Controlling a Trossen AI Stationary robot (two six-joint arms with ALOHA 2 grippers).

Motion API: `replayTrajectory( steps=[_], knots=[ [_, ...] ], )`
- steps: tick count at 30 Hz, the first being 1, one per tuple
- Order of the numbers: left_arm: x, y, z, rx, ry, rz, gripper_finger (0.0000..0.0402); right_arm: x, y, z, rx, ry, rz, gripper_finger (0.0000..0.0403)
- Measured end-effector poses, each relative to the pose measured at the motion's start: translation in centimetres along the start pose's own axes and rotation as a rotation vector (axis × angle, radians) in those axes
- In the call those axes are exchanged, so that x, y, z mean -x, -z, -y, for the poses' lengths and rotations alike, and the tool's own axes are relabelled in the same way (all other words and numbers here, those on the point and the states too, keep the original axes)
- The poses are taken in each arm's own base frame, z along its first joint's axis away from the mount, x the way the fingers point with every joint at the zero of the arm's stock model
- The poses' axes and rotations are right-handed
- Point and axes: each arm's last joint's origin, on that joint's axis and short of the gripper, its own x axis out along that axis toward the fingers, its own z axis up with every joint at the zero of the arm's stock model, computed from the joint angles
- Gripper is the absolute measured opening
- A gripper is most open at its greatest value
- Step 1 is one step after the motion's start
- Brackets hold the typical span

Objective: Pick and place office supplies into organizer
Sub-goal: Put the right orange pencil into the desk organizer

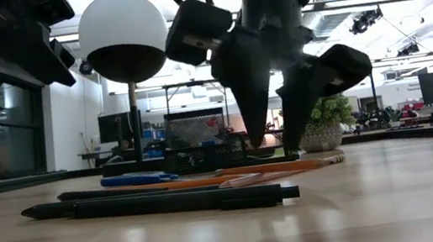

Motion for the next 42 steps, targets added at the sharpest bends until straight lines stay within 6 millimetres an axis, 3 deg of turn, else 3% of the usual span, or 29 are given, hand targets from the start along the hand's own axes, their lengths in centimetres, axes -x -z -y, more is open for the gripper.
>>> replayTrajectory(
  steps=[34,42],
  knots=[
    [0.0,0.0,0.0,-0.004,-0.007,0.004,0.0001,-0.9,0.0,0.0,-0.031,0.019,0.030,0.0142],
    [0.0,0.0,0.0,-0.004,-0.007,0.003,0.0001,-2.1,-0.1,-0.1,-0.032,0.017,-0.001,0.0142]
  ],
)
